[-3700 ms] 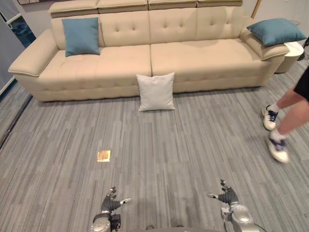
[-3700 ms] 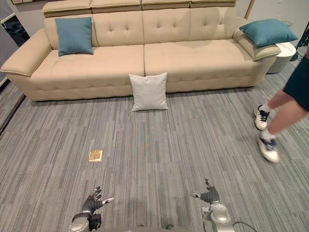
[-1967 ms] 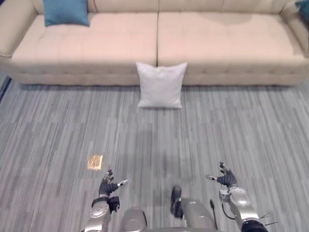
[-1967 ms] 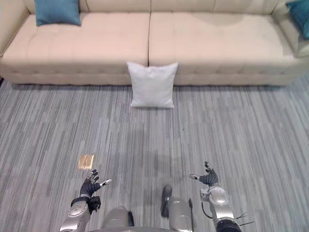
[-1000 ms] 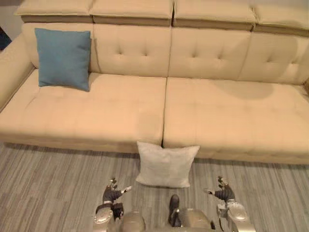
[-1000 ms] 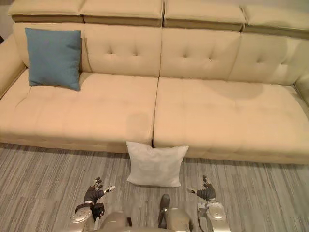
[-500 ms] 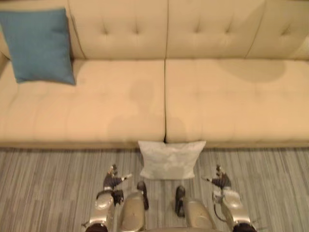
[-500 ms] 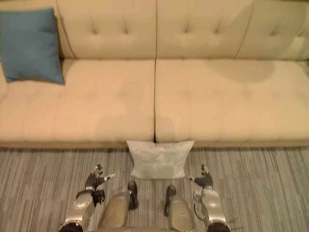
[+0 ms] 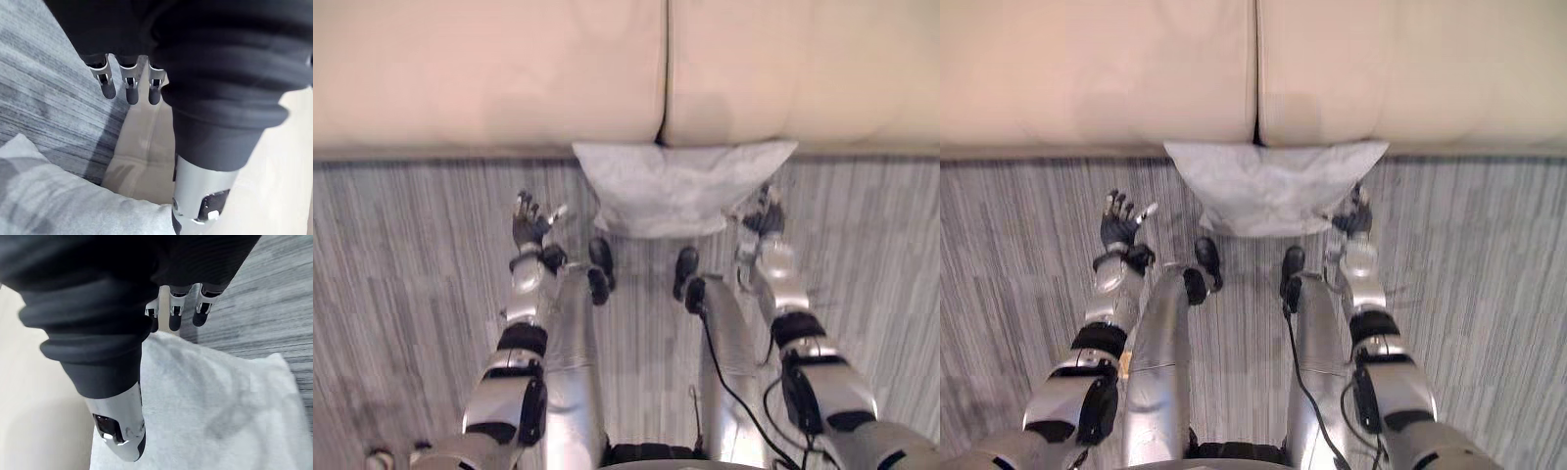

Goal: Pick up cushions and gather them together orderly.

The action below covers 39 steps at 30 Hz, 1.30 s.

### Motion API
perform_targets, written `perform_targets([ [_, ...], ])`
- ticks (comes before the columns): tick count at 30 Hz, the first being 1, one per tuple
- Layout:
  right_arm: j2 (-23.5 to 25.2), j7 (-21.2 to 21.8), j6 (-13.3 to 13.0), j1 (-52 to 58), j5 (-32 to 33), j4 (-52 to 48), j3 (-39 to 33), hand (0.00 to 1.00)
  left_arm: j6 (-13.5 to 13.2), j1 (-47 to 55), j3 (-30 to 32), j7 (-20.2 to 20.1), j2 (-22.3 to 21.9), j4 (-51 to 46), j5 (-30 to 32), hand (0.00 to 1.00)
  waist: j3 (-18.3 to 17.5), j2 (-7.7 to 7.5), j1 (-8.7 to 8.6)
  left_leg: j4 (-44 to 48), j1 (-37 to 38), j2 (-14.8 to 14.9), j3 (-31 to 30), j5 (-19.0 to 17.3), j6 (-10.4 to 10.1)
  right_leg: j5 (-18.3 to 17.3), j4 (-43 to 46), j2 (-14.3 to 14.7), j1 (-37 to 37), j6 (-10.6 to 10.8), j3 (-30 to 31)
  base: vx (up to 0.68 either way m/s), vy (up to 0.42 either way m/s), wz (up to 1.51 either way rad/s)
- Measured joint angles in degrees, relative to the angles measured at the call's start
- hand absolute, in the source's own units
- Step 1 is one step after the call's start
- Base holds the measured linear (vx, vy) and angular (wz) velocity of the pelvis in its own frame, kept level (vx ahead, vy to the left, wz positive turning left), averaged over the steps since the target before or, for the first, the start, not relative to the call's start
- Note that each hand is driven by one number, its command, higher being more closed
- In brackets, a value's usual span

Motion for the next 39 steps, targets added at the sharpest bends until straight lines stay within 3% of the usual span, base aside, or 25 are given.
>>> perform_targets([
  [4, -0.8, -2.8, -0.5, -8.0, 1.8, 0.8, 0.0, 0.0, -0.2, -6.2, -1.5, 1.1, -0.8, -0.1, -0.5, 0.0, 0.7, -0.04, -0.15, 4.1, -7.4, 0.5, -0.6, 0.0, 0.0, -0.3, 4.7, 0.0, -7.7, -0.1, 0.2, -0.1, -0.056, -0.03],
  [5, -0.9, -3.8, -0.7, -9.5, 2.4, 1.2, 0.0, 1.0, -0.2, -8.2, -2.6, 1.6, -1.3, -0.1, -0.8, 0.0, 0.7, -0.02, -0.18, 5.1, -9.4, 0.7, -0.7, 0.0, 0.0, -0.3, 5.8, 0.0, -9.7, -0.1, 0.3, -0.12, -0.036, -0.03],
  [6, -0.9, -4.5, -0.7, -10.2, 2.8, 1.2, -0.1, 1.0, -0.2, -9.2, -3.2, 1.8, -1.5, -0.1, -0.9, 1.0, 0.7, -0.02, -0.23, 5.6, -10.3, 0.8, -0.7, 0.0, 0.1, -0.3, 6.3, 0.0, -10.6, -0.1, 0.3, -0.14, -0.024, -0.06],
  [10, 0.3, -7.0, -0.8, -15.7, 5.2, 2.3, 0.1, 1.0, -0.2, -14.2, -7.7, 3.8, -3.8, -0.1, -0.8, 1.0, 0.7, -0.02, -1.57, 7.1, -14.7, 1.4, -0.5, 0.0, 0.3, 0.3, 7.6, 0.2, -15.3, -0.4, 0.7, -0.09, 0.002, -0.08],
  [15, 1.4, -9.4, -0.9, -16.7, 7.4, 1.3, 1.5, 1.0, -0.1, -15.3, -7.6, 8.1, -4.5, -0.2, -0.7, 1.0, 0.7, -0.01, -1.63, 7.7, -15.1, 2.4, 0.0, 0.3, 0.8, 1.0, 7.8, 1.0, -16.0, -0.8, 1.0, -0.03, 0.01, -0.11],
  [22, 3.8, -10.6, -0.9, -9.1, 7.3, -10.3, 3.7, 1.0, 0.6, -12.0, -9.8, 11.0, -4.3, -8.1, 1.1, 1.0, 0.7, -0.03, -2.29, 7.8, -12.2, 3.5, 0.1, 0.3, 0.8, 1.0, 7.6, 1.9, -13.4, -0.9, 1.0, -0.02, 0.006, -0.06],
  [30, 8.7, -9.1, -3.2, 13.2, 6.1, -31.9, 8.7, 1.0, -0.7, 3.8, -13.8, 11.4, -4.4, -26.2, 6.2, 1.0, -1.2, 0.0, -2.72, -5.6, 9.9, 3.9, 2.5, 1.4, -1.9, 3.9, -7.4, 3.1, 8.5, -1.1, -0.1, -0.01, -0.024, -0.09],
  [32, 9.5, -8.3, -3.2, 22.7, 4.3, -37.4, 10.5, 1.0, -1.4, 11.8, -17.1, 11.3, -4.7, -30.8, 7.8, 1.0, -6.7, 0.04, -2.84, -10.0, 15.4, 3.1, 3.0, 1.9, -2.0, 4.1, -12.1, 2.9, 14.2, -1.1, -0.5, 0.15, -0.005, 0.08],
  [33, 9.4, -7.8, -3.2, 28.2, 3.6, -42.5, 11.4, 1.0, -1.7, 16.2, -18.7, 11.1, -4.7, -34.5, 8.7, 1.0, -6.9, 0.01, -2.87, -12.8, 22.1, 3.0, 3.4, 2.1, -2.2, 4.4, -15.4, 3.0, 21.2, -1.3, -1.0, 0.18, 0.013, 0.11],
  [36, 8.9, -5.9, -3.4, 35.4, 1.3, -50.1, 13.2, 1.0, -2.8, 22.9, -19.4, 10.6, -5.0, -38.2, 9.4, 1.0, -9.9, -0.07, -2.91, -17.6, 30.4, 2.0, 4.0, 2.2, -2.3, 4.7, -20.7, 2.9, 29.7, -0.9, -1.4, 0.23, 0.029, 0.07],
  [39, 8.1, -3.1, -5.6, 40.7, -0.4, -55.3, 16.0, 1.0, -3.8, 30.7, -19.6, 8.9, -5.0, -40.9, 9.4, 1.0, -13.9, -0.04, -2.8, -25.0, 39.2, 0.5, 5.5, 3.2, -2.8, 5.7, -28.0, 2.6, 38.1, 0.1, -1.2, 0.26, 0.036, 0.01],
])
